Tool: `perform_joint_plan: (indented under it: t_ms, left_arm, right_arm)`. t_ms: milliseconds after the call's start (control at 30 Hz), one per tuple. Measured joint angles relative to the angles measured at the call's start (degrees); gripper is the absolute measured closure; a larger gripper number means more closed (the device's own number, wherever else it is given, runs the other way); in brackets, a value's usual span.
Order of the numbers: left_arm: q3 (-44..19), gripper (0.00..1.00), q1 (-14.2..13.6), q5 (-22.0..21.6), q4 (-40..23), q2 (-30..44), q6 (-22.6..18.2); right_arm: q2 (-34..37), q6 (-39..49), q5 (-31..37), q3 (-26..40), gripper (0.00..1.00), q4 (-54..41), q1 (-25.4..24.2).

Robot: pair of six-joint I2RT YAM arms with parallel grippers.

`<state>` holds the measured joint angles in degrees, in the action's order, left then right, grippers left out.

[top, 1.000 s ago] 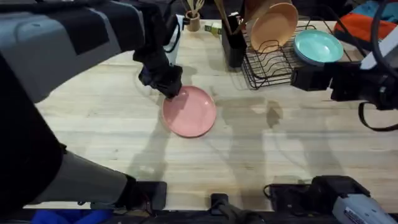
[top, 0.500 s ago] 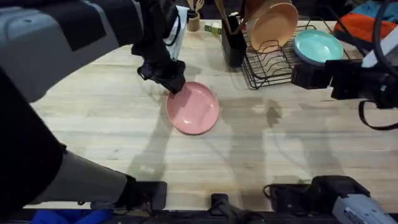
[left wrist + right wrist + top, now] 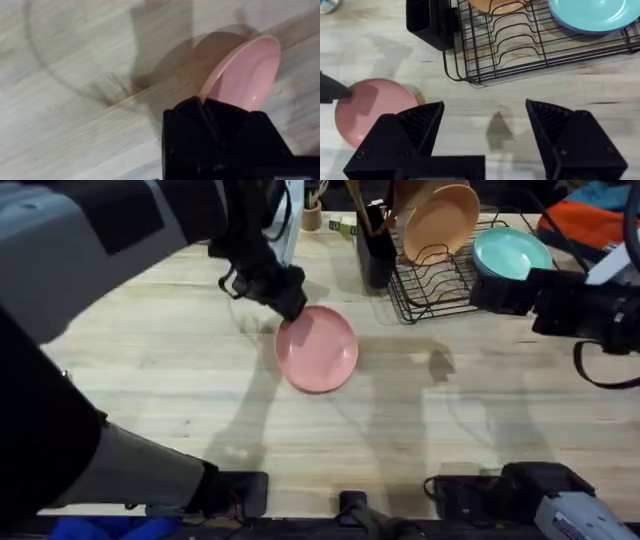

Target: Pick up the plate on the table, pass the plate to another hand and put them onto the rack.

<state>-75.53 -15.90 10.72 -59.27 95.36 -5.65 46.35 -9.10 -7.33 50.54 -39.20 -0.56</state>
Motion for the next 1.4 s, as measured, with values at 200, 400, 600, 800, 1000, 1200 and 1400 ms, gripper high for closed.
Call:
perform_joint_plan:
  t_ms: [200,400,600,800,1000,1200,1400]
  left_arm:
    - [-5.09,0.958,0.02,1.9,0.09,0.0,-0.17]
    - [-8.59,0.958,0.05,4.56,-1.02,0.01,-0.62]
    - [-11.26,0.958,1.98,9.15,-3.41,0.01,-1.27]
    - [-12.65,0.958,5.34,13.12,-4.44,0.01,-1.4]
    - [-12.69,0.958,7.81,16.82,-4.48,0.01,-1.46]
    - [-12.69,0.958,10.36,20.38,-4.44,0.01,-1.46]
    - [-12.69,0.958,13.61,22.76,-4.41,-0.01,-1.46]
  right_arm:
    - [0.0,-0.84,-2.23,0.0,0.006,1.66,0.02]
    - [0.0,-1.19,-3.55,0.0,0.006,5.33,2.31]
    - [1.98,-1.47,-4.09,0.04,0.006,8.53,7.18]
    - [7.05,-5.01,-4.13,0.06,0.007,11.05,12.76]
    - [10.13,-10.68,-4.31,0.04,0.006,11.82,16.44]
    - [10.19,-17.12,-4.33,0.06,0.006,11.93,18.53]
    - [10.19,-27.75,-4.33,0.07,0.006,11.96,19.15]
